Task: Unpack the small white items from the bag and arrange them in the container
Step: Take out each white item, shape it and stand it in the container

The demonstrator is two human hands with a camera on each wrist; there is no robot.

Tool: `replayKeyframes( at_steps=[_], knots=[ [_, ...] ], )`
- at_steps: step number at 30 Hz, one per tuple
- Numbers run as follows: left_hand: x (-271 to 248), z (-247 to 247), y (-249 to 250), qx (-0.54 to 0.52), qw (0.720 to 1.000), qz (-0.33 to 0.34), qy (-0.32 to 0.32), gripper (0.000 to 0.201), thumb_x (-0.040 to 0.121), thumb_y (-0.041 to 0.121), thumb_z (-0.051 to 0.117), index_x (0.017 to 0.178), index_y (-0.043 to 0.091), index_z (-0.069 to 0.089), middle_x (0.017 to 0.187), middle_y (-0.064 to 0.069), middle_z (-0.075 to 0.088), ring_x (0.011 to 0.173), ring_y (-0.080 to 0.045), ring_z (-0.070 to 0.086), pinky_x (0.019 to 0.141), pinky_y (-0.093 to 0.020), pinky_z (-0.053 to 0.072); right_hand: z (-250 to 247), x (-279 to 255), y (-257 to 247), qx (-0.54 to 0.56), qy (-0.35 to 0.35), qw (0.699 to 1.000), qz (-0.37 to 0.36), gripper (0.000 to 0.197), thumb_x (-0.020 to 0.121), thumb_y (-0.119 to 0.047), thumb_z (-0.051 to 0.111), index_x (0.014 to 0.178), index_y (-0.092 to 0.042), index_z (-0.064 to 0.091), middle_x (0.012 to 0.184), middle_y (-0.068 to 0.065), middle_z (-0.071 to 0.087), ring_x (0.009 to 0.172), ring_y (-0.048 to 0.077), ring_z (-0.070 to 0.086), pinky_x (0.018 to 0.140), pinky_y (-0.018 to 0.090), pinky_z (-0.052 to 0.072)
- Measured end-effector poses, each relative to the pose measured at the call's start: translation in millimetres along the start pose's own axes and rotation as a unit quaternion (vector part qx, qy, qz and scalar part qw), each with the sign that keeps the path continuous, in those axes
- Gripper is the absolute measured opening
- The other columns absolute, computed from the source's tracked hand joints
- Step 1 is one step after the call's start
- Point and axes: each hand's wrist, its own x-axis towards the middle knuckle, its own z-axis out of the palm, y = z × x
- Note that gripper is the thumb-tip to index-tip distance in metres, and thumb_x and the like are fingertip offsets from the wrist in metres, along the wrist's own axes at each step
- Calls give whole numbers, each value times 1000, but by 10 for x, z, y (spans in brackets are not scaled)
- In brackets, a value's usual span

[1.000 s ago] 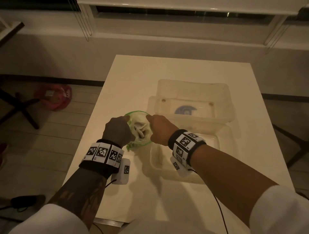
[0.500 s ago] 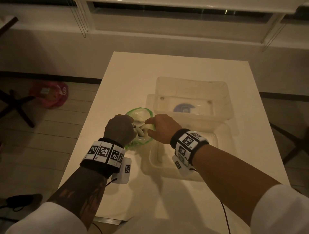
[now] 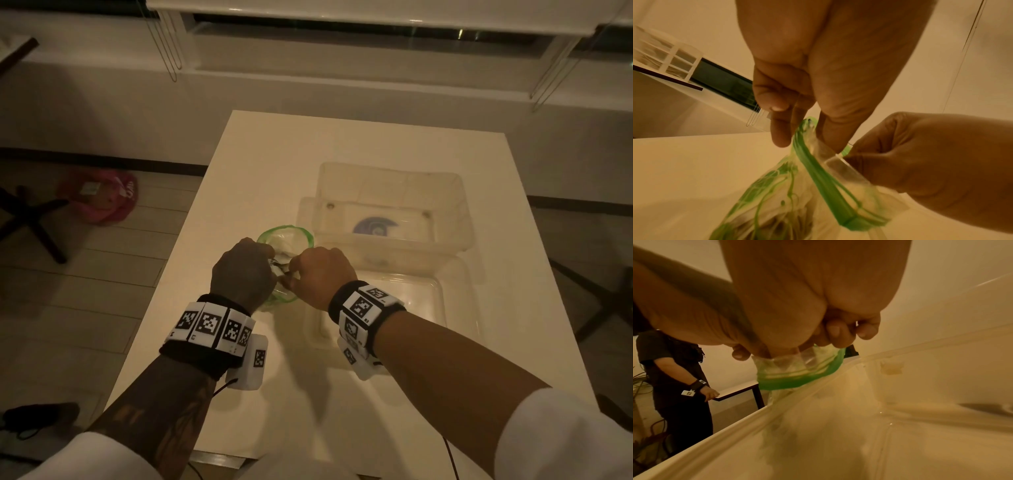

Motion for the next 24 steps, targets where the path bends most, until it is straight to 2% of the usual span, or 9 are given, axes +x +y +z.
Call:
replayKeyframes(
  at_steps=[2,5,8,11,15,19,24],
  knots=[
    [8,17,-6,-17,1000,1,-1,35,87,21,67,122,15,65,116,-11,63,104,-26,60,88,-33,47,10,0,-14,-5,-2,1000,2,47,95,-55,40,100,-19,70,86,2,67,82,21,59,80,36,38],
    [21,28,-17,-29,1000,-3,-3,32,85,12,66,116,8,67,111,-13,65,102,-27,60,88,-32,47,2,-9,-39,-25,-2,1000,-4,42,92,-54,44,99,-21,68,88,0,64,85,21,59,84,38,34],
    [22,38,-27,-35,999,-3,4,27,82,6,65,109,5,69,107,-15,67,97,-28,62,83,-32,48,-22,-22,-85,-56,4,998,-15,33,93,-46,45,96,-20,66,84,-1,54,82,21,56,87,39,33],
    [18,29,-23,-50,999,-3,8,30,82,6,65,112,6,68,108,-14,68,96,-28,62,84,-32,49,-23,-20,-119,-63,1,998,-22,24,95,-32,45,100,-19,65,84,1,47,85,23,57,89,41,34],
    [8,17,-45,-62,998,-8,8,38,83,11,68,121,11,65,114,-12,65,101,-26,61,88,-33,48,-34,-22,-102,-7,-3,1000,-8,27,97,-29,43,108,-18,64,89,2,49,90,25,56,90,41,35],
    [-6,5,-39,-57,998,-2,16,40,82,23,71,122,17,63,128,-9,52,102,-25,60,89,-34,48,-56,-26,-33,143,26,989,27,29,96,-29,48,112,-13,65,105,9,52,94,26,54,86,39,46],
    [5,-7,8,-46,998,26,44,42,82,26,73,122,16,64,134,-12,48,116,-28,50,94,-40,48,-90,-54,96,223,83,971,24,18,96,-19,49,102,-9,62,99,10,57,85,25,55,79,39,48]
  ],
)
